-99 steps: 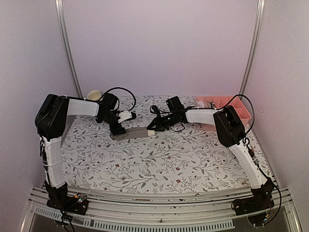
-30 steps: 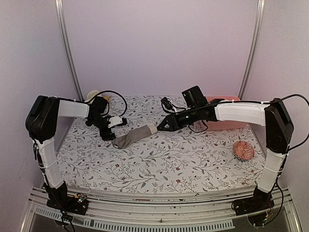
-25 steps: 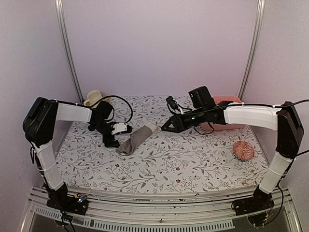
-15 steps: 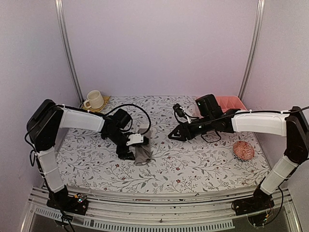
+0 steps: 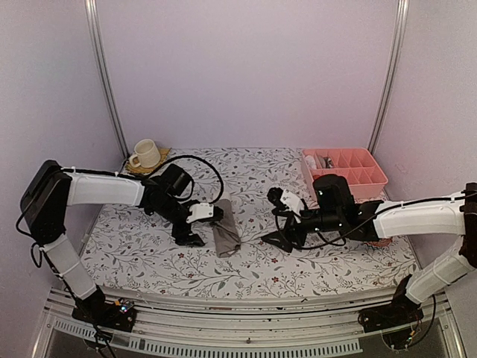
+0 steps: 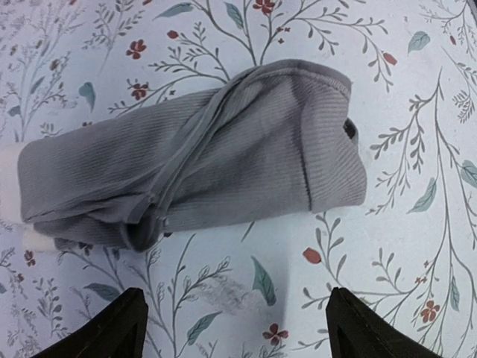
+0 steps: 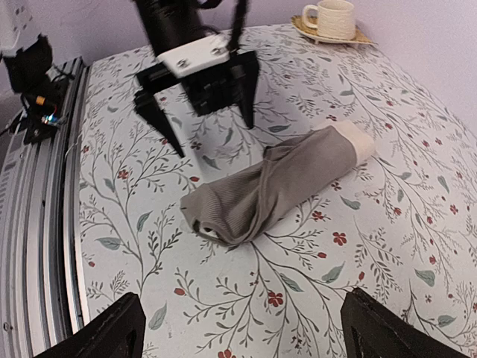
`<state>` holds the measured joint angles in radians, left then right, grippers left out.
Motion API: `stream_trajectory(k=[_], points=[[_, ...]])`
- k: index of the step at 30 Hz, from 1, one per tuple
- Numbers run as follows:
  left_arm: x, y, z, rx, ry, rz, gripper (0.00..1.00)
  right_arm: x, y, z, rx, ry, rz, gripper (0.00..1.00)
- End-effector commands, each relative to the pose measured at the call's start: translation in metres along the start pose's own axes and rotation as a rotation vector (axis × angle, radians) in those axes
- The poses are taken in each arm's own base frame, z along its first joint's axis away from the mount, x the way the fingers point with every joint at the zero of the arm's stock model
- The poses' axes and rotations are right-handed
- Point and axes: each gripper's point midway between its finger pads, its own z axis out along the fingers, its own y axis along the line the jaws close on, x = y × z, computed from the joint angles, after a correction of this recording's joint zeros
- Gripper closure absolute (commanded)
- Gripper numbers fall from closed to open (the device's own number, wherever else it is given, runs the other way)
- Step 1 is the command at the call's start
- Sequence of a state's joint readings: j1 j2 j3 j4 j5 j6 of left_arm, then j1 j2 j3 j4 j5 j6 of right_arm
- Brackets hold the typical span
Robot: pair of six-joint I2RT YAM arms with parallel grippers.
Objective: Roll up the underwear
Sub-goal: Rotate the underwear at the center of the board, then pick up the underwear from the center of the board.
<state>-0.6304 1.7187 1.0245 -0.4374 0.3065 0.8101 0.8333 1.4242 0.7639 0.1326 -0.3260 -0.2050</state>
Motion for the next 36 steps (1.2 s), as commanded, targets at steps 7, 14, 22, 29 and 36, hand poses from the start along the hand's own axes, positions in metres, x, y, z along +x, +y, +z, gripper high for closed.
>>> stream_trajectory(k=[7,14,22,29,36], points=[[-0.009,0.001,-0.017,-0.157,-0.120,0.210,0.12,0.033,0.027,0.082,0.136,0.142,-0.711,0.02],[-0.006,0.002,-0.019,-0.208,-0.145,0.204,0.11,0.046,0.021,0.119,0.180,0.231,-0.853,0.07],[-0.011,0.000,-0.033,-0.254,-0.192,0.185,0.11,0.075,0.024,0.144,0.207,0.338,-0.944,0.07],[-0.011,-0.007,-0.036,-0.249,-0.213,0.191,0.11,0.095,0.033,0.151,0.158,0.422,-0.974,0.32],[-0.008,-0.009,-0.040,-0.258,-0.215,0.205,0.11,0.108,0.039,0.163,0.096,0.472,-0.931,0.59]])
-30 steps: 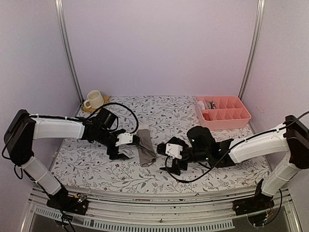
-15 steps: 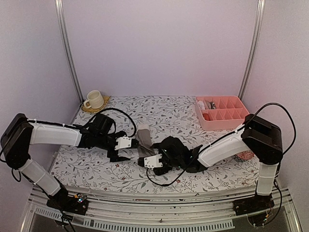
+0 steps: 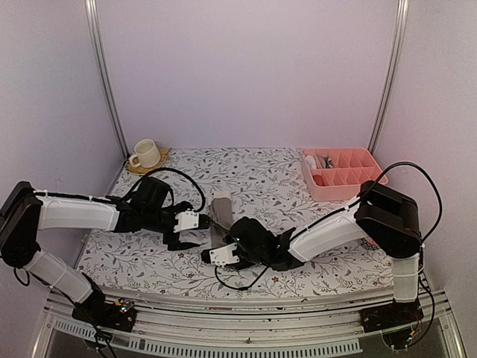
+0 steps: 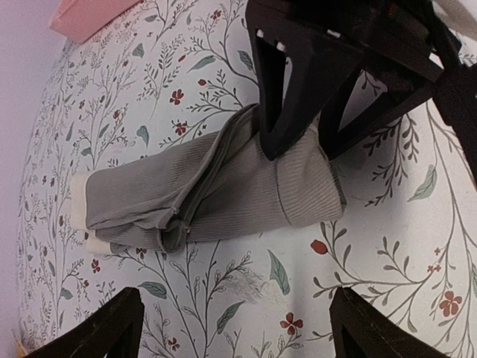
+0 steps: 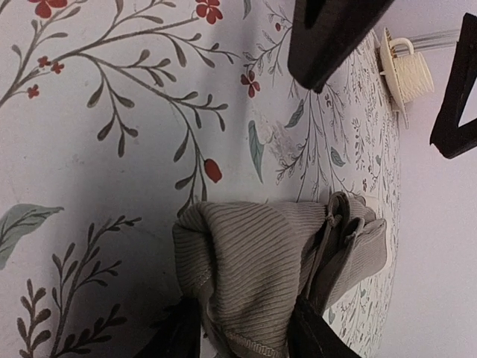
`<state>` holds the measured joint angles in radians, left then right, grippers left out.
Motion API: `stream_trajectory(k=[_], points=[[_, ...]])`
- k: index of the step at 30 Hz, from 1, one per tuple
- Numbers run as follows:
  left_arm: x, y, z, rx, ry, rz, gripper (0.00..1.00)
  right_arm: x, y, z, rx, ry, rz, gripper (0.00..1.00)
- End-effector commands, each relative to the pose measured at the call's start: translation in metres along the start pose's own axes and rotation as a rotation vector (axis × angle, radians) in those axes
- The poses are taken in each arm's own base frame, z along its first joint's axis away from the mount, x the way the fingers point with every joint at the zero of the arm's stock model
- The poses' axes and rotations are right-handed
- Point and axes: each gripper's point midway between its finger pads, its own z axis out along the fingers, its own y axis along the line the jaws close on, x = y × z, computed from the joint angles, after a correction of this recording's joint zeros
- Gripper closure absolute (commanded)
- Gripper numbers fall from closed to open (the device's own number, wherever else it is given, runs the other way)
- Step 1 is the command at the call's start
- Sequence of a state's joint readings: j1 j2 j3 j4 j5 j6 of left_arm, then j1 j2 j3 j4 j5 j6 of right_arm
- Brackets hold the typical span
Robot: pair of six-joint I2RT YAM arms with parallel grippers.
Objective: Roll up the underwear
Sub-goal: Pick up the underwear from the center of the board.
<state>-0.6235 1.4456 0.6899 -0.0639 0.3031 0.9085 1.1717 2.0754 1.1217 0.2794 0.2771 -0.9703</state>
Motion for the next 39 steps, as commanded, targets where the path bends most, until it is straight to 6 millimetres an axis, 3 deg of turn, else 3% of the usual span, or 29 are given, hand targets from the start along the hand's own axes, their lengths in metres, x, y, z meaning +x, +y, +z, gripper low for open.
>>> stream_trajectory(k=[1,4,11,19,24,30,33,39], points=[[-0.006,0.001,-0.008,-0.021,-0.036,0.019,0.11,0.026,0.047,0.013,-0.160,0.097,-0.021,0.59],[-0.008,0.000,-0.014,-0.021,-0.055,0.040,0.11,0.023,0.048,0.017,-0.185,0.100,-0.003,0.66],[-0.008,-0.008,-0.034,-0.013,-0.147,0.133,0.11,0.016,0.046,0.027,-0.306,0.113,0.119,0.96],[0.003,-0.032,-0.035,-0.030,-0.166,0.296,0.17,-0.001,0.033,0.018,-0.495,0.052,0.336,0.97],[0.008,-0.043,-0.034,-0.086,-0.183,0.397,0.38,-0.013,0.018,0.011,-0.633,-0.023,0.474,0.97],[0.007,-0.053,-0.026,-0.119,-0.190,0.502,0.45,-0.023,0.007,0.006,-0.776,-0.086,0.615,0.97],[0.006,-0.049,-0.017,-0.114,-0.170,0.498,0.47,-0.023,0.000,0.004,-0.838,-0.098,0.688,0.97],[0.006,-0.040,0.008,-0.119,-0.117,0.502,0.52,-0.018,0.009,0.010,-0.951,-0.085,0.778,0.97]])
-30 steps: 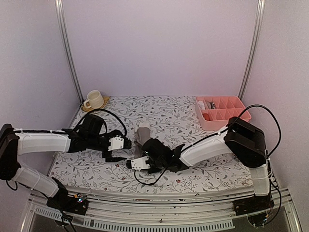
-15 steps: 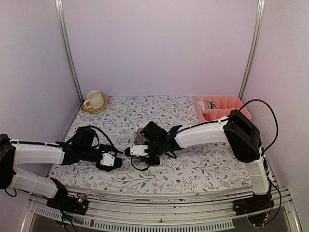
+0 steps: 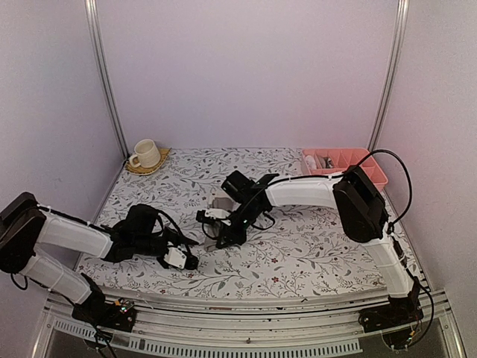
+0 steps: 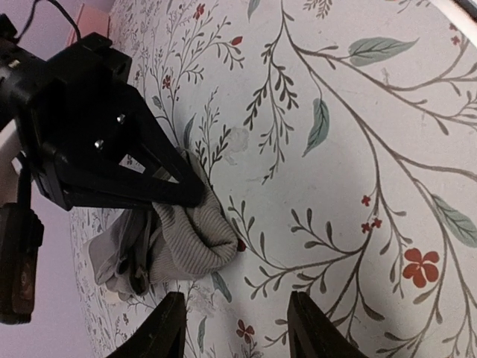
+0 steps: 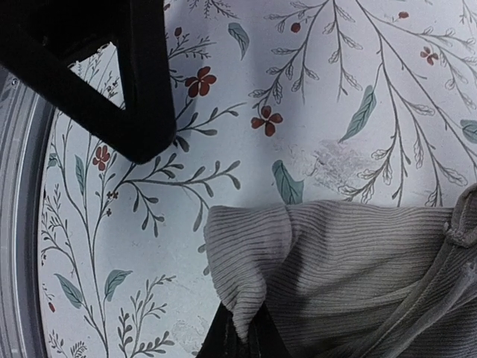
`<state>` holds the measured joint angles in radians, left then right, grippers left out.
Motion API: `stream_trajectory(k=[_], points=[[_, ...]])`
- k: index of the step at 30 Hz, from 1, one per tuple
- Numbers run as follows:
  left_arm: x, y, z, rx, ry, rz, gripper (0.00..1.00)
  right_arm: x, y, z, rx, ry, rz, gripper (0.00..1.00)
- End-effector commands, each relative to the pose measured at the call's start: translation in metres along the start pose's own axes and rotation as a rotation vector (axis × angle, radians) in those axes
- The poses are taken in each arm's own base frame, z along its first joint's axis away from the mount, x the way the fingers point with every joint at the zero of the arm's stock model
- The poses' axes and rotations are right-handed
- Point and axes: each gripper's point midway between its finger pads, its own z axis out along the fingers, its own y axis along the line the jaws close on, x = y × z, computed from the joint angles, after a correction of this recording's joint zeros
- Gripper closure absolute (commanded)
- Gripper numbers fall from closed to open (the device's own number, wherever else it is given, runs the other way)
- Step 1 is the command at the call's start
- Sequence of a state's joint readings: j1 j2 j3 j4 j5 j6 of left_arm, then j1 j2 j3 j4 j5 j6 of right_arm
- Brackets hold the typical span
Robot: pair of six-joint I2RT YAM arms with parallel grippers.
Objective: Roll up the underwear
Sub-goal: Pick up the underwear from the center of the board, then roll the underwear at the center of the board.
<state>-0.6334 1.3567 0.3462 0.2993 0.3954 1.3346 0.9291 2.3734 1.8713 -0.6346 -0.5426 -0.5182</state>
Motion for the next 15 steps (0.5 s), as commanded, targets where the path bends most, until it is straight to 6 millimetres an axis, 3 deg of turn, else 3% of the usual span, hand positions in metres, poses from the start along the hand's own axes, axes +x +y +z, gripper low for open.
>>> stream_trajectory(k=[1,10,15], points=[[0.000,0.019,0.018,-0.048,0.032,0.034,0.52,0.010,0.015,0.005,-0.157,0.013,0.115,0.96],[-0.002,0.029,0.032,-0.095,0.061,0.057,0.51,0.008,0.010,-0.002,-0.257,-0.037,0.214,0.96],[-0.003,0.017,0.041,-0.059,0.064,0.079,0.51,0.009,0.006,-0.002,-0.277,-0.045,0.251,0.96]])
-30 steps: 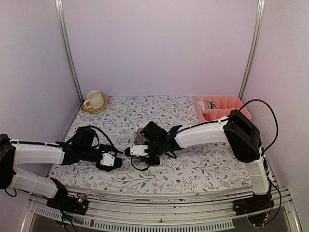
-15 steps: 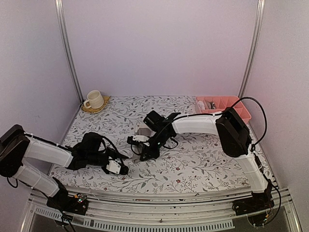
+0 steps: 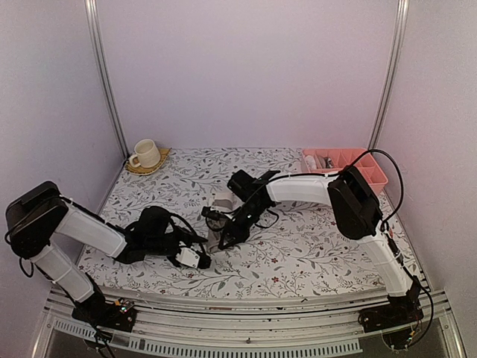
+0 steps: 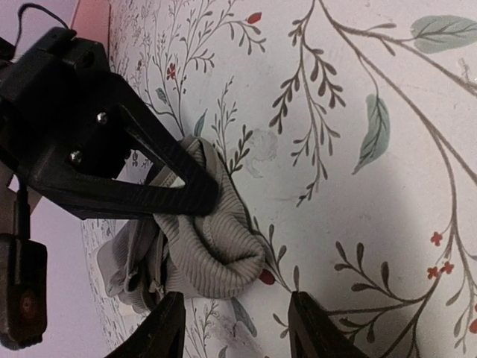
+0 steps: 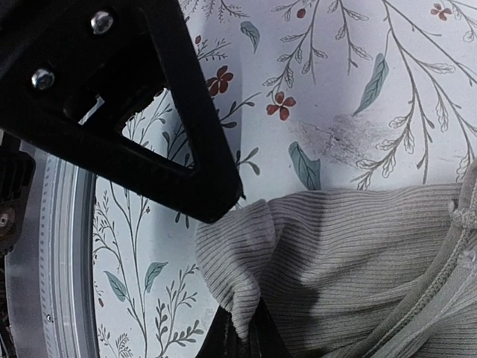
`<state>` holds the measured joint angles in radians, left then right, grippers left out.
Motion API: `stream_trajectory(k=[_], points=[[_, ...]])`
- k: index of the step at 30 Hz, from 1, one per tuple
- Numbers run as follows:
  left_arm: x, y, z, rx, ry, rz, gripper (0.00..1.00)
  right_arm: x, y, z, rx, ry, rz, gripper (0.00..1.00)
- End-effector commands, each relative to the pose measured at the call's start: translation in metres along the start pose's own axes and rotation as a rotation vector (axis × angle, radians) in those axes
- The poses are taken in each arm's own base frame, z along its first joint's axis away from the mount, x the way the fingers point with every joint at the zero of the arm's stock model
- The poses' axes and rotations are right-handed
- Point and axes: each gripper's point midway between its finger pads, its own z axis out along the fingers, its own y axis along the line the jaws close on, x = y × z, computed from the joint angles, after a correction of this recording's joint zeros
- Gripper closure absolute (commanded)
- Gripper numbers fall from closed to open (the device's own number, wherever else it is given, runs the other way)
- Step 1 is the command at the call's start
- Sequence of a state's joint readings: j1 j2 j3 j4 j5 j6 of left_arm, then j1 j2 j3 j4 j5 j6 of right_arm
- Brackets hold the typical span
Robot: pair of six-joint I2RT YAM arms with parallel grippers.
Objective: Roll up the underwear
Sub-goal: Roll the underwear at the center of the board.
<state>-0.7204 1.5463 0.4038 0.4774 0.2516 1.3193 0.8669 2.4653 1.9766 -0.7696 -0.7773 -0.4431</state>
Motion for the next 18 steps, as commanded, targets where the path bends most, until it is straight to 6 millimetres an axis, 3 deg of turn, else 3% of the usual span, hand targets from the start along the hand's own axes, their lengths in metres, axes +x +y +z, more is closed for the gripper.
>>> stream_trajectory(k=[1,11,18], points=[[-0.007,0.002,0.008,-0.015,-0.005,0.030,0.50,0.001,0.002,0.002,-0.061,-0.008,0.057,0.96],[-0.012,-0.001,0.018,-0.030,0.000,-0.004,0.51,-0.001,-0.004,0.001,-0.047,-0.018,0.068,0.96],[-0.014,-0.002,0.027,-0.026,0.014,-0.068,0.65,-0.001,-0.005,0.000,-0.042,-0.020,0.066,0.96]])
